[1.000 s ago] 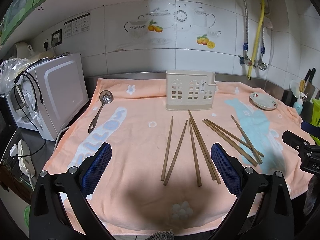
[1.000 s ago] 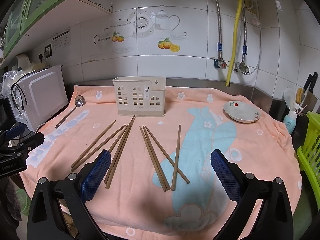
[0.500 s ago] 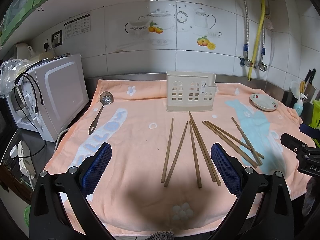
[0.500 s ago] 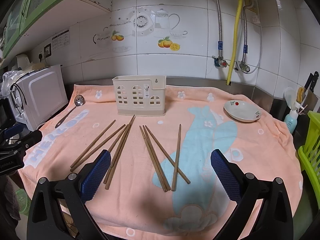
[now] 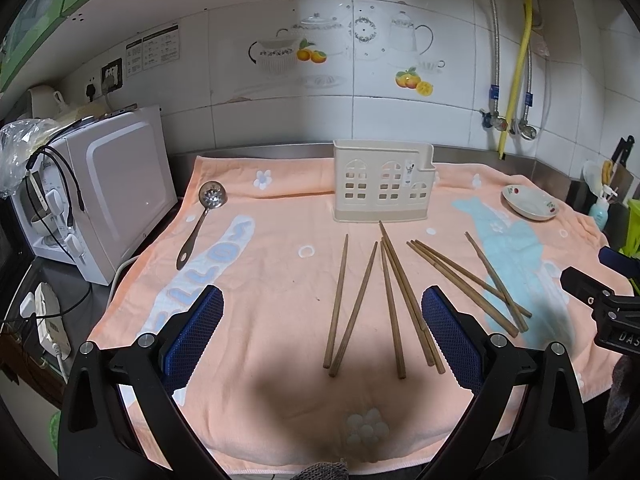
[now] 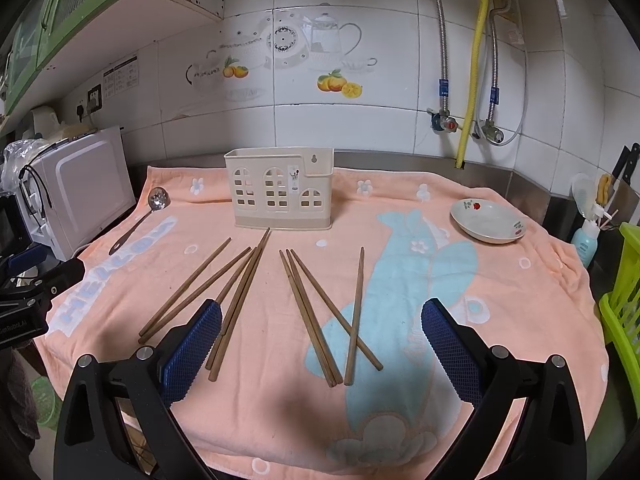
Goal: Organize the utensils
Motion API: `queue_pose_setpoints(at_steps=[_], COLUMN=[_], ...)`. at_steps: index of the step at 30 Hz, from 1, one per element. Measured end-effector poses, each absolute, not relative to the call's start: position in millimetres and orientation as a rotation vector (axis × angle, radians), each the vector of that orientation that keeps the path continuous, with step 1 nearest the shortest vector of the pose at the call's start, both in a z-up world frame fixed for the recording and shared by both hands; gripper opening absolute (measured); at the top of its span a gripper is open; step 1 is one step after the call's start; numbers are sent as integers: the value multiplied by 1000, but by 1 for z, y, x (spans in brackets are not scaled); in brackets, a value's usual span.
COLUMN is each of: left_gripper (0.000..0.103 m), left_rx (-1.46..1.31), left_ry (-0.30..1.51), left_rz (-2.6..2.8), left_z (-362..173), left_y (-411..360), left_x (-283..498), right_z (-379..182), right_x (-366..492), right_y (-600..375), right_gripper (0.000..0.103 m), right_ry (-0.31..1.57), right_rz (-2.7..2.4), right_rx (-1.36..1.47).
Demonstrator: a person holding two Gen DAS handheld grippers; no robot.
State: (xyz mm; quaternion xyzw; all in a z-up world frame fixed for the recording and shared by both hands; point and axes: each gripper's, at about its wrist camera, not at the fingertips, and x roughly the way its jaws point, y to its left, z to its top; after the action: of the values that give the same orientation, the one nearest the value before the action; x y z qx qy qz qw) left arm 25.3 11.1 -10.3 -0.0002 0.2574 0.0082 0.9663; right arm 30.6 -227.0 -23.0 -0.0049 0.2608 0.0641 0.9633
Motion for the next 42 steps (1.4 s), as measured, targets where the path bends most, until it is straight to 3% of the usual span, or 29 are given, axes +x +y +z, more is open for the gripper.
queue_pose_setpoints(at_steps=[42], left_gripper=[98], left_rx=[-13], left_ry=[716], left_rz=[38], left_z=[-57], left_y=[22], left_x=[87], right_z=[-72], right_x=[86], right_y=[-219], right_gripper=[97], right_ry=[697], right_rz=[144], right_rx=[-17])
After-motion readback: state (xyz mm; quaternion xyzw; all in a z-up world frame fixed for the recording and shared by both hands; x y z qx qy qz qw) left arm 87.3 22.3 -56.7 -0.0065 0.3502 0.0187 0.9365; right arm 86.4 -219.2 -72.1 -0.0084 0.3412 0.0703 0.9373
